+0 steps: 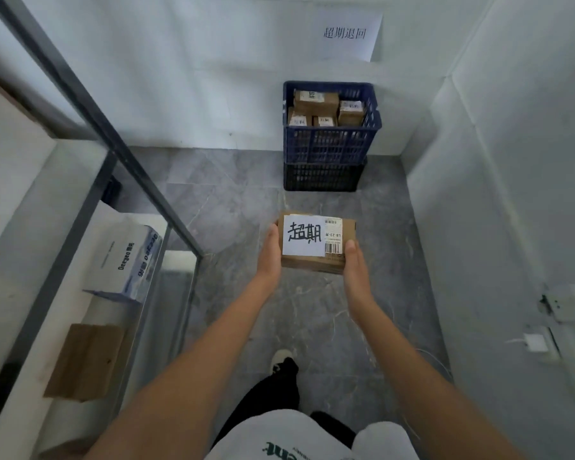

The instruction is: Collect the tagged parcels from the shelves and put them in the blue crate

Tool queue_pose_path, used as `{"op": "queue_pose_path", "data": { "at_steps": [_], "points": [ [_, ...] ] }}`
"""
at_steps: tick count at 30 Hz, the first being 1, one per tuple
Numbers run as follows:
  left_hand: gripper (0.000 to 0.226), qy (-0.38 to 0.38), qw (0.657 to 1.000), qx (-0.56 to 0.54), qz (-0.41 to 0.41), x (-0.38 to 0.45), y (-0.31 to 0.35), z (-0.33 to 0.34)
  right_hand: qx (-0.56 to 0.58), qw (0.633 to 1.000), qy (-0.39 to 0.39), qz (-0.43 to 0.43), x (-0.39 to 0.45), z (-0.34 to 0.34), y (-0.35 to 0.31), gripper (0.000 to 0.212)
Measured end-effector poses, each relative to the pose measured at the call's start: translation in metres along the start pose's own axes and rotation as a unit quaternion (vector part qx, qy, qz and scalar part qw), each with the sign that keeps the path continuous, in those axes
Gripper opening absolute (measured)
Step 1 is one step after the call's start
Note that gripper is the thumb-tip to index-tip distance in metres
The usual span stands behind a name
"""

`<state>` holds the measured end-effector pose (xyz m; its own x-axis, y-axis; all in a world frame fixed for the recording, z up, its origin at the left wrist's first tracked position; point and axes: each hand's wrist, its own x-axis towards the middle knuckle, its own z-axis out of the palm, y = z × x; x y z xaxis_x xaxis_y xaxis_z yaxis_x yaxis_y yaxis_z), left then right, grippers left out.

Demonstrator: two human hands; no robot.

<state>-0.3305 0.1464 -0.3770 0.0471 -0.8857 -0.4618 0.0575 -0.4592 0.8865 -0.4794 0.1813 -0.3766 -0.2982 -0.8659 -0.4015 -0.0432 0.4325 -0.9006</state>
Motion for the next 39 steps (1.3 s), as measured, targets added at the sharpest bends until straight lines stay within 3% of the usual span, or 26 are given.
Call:
{"op": "queue_pose_path", "data": {
  "at_steps": [10, 21, 29, 36, 39],
  "points": [
    [0.058, -0.029, 0.999, 0.021, -0.023, 0.156, 0.071, 0.058, 0.010, 0.999, 0.022, 0.024, 0.170, 0.003, -0.062, 0.051],
    [0.053, -0.017, 0.999, 0.025, -0.029, 0.335, 0.155, 0.171, -0.009, 0.999, 0.008, 0.051, 0.382, -0.038, -0.130, 0.053],
    [0.050, -0.037, 0.997, 0.000, -0.067, 0.470, 0.204, 0.230, -0.025, 0.998, 0.002, 0.060, 0.534, -0.047, -0.175, 0.052],
    [0.051, -0.052, 0.992, 0.026, -0.110, 0.599, 0.233, 0.274, -0.041, 0.993, 0.043, 0.102, 0.659, -0.045, -0.207, 0.047],
    [0.056, -0.018, 0.987, 0.052, -0.154, 0.647, 0.239, 0.294, -0.016, 0.991, 0.043, 0.129, 0.701, -0.048, -0.216, 0.041]
  ]
}}
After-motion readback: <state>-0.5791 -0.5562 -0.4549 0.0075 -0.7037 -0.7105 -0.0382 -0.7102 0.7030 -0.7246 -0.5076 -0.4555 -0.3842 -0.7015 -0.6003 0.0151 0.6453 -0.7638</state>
